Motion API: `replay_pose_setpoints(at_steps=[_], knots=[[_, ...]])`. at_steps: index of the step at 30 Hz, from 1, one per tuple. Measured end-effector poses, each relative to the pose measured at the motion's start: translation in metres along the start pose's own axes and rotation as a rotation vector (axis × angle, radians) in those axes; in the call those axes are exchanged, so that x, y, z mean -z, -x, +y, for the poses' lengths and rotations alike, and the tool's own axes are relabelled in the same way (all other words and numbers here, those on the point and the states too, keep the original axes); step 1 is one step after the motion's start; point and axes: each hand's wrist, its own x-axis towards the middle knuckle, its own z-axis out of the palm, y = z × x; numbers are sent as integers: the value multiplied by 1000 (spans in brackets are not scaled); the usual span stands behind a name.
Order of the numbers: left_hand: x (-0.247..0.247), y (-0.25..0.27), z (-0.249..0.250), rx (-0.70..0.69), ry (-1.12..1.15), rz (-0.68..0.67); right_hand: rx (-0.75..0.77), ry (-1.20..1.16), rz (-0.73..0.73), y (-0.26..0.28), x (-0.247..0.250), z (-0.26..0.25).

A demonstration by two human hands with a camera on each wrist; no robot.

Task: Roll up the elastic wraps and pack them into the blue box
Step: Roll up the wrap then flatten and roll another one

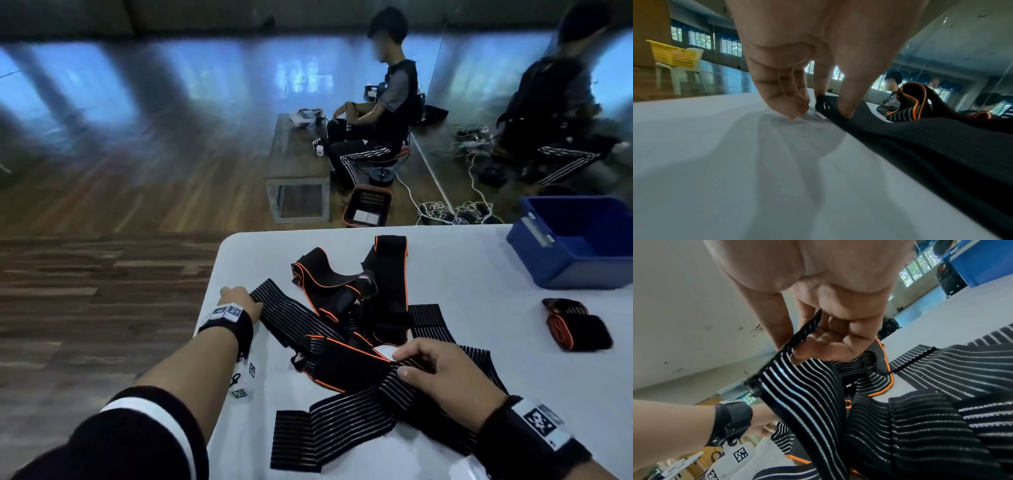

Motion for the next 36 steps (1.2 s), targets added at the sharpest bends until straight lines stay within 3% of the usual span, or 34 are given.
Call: replay_pose_setpoints(at_steps=[3, 6, 9, 11, 14, 18, 20, 24, 30, 36], knots=[[8, 4, 3, -108, 111, 103, 8, 4, 5, -4, -2, -1], [14, 34, 9, -306, 271, 223, 8, -12, 4, -9, -4, -1], [2, 77, 7, -551, 199, 87, 5, 1, 7, -14, -8, 3], [-12, 97, 3, -608, 141, -21, -1, 10, 0, -16, -10, 4], [-26, 102, -4, -468, 227, -41, -13, 8, -27, -18, -13, 4], [-36, 74, -14, -196, 273, 147, -26, 13, -45, -19, -12, 4], [-37, 63, -12, -112, 216, 100, -34, 10, -54, -20, -11, 2], [-28, 61, 1, -100, 211, 56, -26, 100, -35, -23, -9, 3], [6, 90, 20, -136, 438, 148, -11, 151, -2, -22, 12, -14], [61, 127, 54, -255, 573, 316, 0, -216, -70, -25, 35, -57]])
